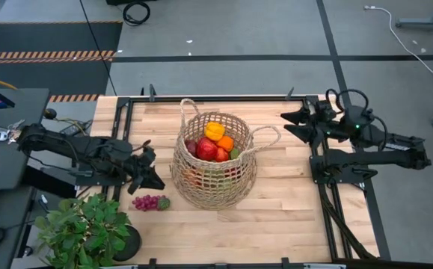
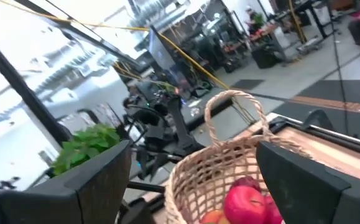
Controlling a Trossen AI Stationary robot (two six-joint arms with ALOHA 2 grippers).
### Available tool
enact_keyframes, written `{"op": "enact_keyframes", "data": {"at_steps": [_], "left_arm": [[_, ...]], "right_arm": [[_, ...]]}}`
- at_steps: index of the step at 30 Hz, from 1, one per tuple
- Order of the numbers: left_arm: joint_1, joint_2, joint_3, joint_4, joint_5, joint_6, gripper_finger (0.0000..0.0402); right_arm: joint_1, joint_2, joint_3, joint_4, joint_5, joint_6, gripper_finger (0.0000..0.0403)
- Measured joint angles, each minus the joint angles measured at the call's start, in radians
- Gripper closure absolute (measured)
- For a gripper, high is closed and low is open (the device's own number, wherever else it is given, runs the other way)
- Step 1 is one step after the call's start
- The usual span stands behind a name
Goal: Build produce basket
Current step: Put the violet grapes into the brown basket
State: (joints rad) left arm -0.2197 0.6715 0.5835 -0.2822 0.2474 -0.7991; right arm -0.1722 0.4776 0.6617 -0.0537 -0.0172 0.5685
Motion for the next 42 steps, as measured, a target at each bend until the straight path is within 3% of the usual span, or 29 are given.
{"op": "enact_keyframes", "data": {"at_steps": [4, 15, 22, 37, 42], "left_arm": [[-0.022, 0.028, 0.036, -0.002, -0.031, 0.052, 0.0312], [-0.022, 0.042, 0.140, -0.103, -0.140, 0.116, 0.0316], [-0.022, 0.077, 0.177, -0.108, -0.161, 0.131, 0.0280], [-0.024, 0.082, 0.275, -0.271, -0.221, 0.190, 0.0268], [-0.056, 0.119, 0.275, -0.338, -0.218, 0.183, 0.0245]], "right_arm": [[0.000, -0.074, -0.083, 0.072, -0.010, 0.016, 0.0054], [-0.009, -0.326, -0.276, 0.163, -0.010, 0.042, 0.0054], [-0.009, -0.437, -0.430, 0.288, -0.010, 0.112, 0.0054], [-0.009, -0.472, -0.617, 0.471, -0.004, 0.159, 0.0054], [-0.009, -0.469, -0.655, 0.501, -0.002, 0.177, 0.0054]]}}
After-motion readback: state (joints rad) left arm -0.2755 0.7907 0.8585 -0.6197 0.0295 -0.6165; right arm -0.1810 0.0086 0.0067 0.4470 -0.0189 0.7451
